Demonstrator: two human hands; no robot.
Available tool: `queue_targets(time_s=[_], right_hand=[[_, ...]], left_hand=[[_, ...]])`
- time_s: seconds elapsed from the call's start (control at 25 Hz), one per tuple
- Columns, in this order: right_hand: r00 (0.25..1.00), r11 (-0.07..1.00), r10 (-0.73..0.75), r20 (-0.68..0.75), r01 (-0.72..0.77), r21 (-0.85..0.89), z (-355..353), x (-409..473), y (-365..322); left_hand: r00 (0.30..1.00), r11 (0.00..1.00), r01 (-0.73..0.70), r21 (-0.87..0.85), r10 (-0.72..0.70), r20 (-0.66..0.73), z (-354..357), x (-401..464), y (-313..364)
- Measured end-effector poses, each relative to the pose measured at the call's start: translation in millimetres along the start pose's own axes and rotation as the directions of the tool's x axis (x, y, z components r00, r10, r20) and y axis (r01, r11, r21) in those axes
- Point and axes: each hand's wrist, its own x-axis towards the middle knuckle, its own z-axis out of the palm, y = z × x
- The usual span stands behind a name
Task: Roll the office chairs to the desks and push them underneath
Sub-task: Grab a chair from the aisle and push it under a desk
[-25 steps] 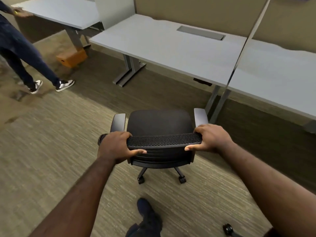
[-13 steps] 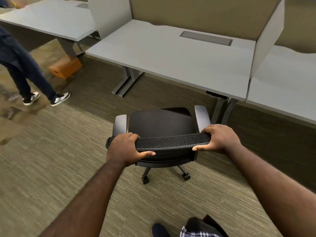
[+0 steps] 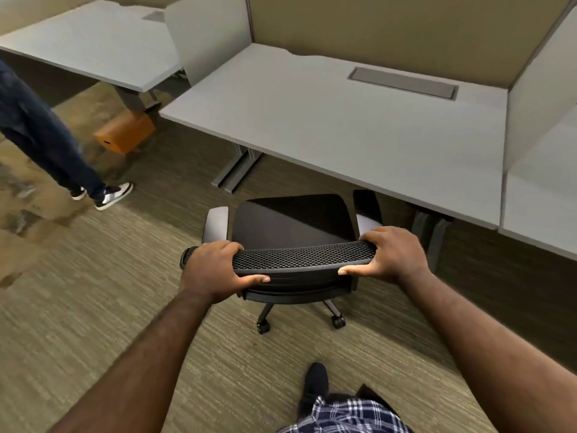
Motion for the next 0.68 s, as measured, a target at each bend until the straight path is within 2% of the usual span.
queue_targets(time_s=[0.4,0.68], right_hand=[[1.0,0.999,-0.016,0.015,0.015,0.048,6,143,-7],[0.999,0.995,0.023,0.04,-0.027,0.091,10,220,-27]], left_hand=[[0.995,0.997,0.075,-0.012,-0.074,0.071,-2,117,-70],[0.999,1.0,0.03,0.001,-0.03,0.039,1,186,-129]])
